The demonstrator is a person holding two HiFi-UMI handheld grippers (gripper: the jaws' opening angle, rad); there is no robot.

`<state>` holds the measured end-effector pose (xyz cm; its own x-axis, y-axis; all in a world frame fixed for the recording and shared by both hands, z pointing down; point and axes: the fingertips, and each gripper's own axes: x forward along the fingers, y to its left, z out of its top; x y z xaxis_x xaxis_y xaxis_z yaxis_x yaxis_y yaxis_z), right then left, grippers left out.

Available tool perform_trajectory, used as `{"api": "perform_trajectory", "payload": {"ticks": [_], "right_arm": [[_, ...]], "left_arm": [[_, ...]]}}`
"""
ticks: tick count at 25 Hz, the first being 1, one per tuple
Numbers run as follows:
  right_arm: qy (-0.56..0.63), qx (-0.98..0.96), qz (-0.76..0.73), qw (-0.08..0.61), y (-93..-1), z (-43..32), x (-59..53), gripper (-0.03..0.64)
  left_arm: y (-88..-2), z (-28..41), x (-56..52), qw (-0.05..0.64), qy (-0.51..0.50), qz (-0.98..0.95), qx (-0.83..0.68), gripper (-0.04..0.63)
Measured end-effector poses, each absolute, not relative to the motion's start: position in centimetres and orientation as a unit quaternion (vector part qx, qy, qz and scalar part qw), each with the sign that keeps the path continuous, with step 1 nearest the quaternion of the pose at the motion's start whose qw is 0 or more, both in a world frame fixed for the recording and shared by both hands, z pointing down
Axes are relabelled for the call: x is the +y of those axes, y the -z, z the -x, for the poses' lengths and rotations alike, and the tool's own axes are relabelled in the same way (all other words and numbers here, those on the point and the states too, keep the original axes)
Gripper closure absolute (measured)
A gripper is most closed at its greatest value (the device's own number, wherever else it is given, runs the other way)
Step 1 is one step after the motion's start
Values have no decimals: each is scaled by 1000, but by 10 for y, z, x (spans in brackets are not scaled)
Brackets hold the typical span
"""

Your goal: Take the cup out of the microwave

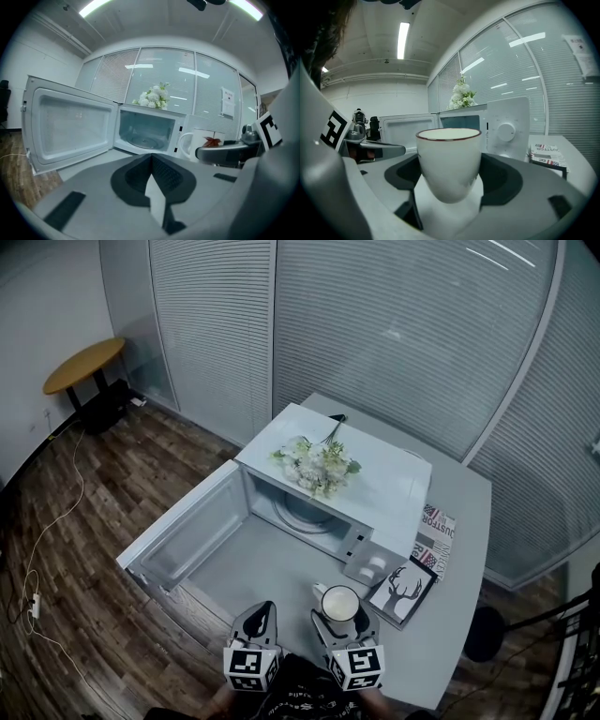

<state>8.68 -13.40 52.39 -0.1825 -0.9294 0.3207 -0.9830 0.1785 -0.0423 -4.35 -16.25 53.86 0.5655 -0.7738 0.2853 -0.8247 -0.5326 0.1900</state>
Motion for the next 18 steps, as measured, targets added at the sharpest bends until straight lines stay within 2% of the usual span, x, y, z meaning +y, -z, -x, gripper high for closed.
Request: {"api": "perform_trajectory", "payload": {"ticks": [18], "right_arm": [[-115, -758, -634, 100, -516, -86, -143, 235]], "left_arm": [[-534, 51, -169, 136, -90, -872, -462, 591]]}}
